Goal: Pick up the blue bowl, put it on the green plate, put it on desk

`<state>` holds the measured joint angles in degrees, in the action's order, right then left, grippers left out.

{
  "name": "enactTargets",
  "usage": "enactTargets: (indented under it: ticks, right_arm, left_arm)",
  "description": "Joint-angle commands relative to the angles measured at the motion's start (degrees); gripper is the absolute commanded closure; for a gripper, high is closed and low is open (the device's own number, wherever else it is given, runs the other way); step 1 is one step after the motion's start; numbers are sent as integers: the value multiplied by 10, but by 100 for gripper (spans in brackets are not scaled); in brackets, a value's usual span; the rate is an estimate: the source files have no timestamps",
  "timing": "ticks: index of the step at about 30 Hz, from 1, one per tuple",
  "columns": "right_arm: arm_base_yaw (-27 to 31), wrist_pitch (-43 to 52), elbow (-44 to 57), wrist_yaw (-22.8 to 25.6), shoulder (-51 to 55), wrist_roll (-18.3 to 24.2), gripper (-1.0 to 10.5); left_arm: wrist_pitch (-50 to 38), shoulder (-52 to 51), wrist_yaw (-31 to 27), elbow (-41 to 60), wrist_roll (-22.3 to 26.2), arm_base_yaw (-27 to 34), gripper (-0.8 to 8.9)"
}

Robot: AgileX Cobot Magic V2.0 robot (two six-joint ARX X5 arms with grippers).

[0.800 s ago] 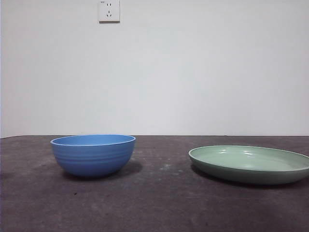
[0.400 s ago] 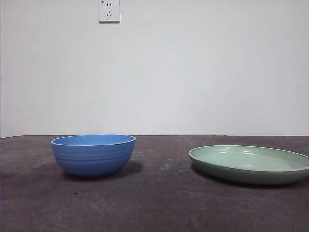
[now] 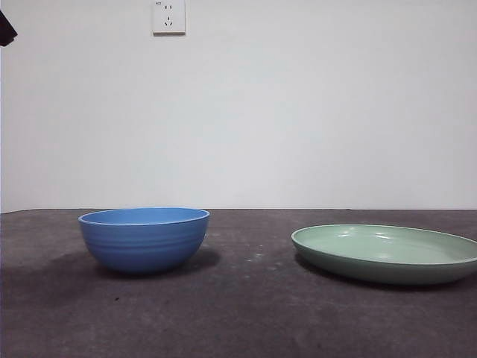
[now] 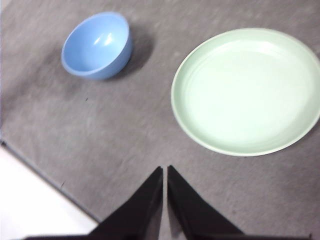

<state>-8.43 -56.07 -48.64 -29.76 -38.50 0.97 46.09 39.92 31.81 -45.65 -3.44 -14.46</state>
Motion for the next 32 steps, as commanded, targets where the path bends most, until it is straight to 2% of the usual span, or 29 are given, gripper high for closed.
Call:
enactTargets:
  ticks: [1, 4, 6, 7, 11, 13, 23, 32]
  right_arm:
    - [-10, -1, -10, 0, -4, 12, 938]
    - [-12, -1, -10, 0, -3, 10, 937]
    - [-12, -1, -10, 0, -3, 10, 918]
    - [-12, -1, -10, 0, -3, 9, 880]
    - [-12, -1, -10, 0, -3, 9, 592]
    - [-12, -1, -10, 0, -3, 9, 556]
    - [-12, -1, -10, 0, -3, 9, 557]
    - [-12, -1, -10, 0, -4, 9, 557]
  left_arm:
    - [-7, 3, 3, -11, 13, -3, 803]
    - [-7, 3, 3, -11, 12, -3, 801]
    - [-7, 3, 3, -11, 12, -3, 759]
    - [-7, 3, 3, -11, 12, -3, 715]
    - [-7, 5, 3, -11, 12, -3, 447]
    - [-7, 5, 3, -11, 12, -3, 390]
    - [-14, 20, -10, -13, 5, -3, 388]
    - [-42, 116, -74, -59, -10, -6, 407]
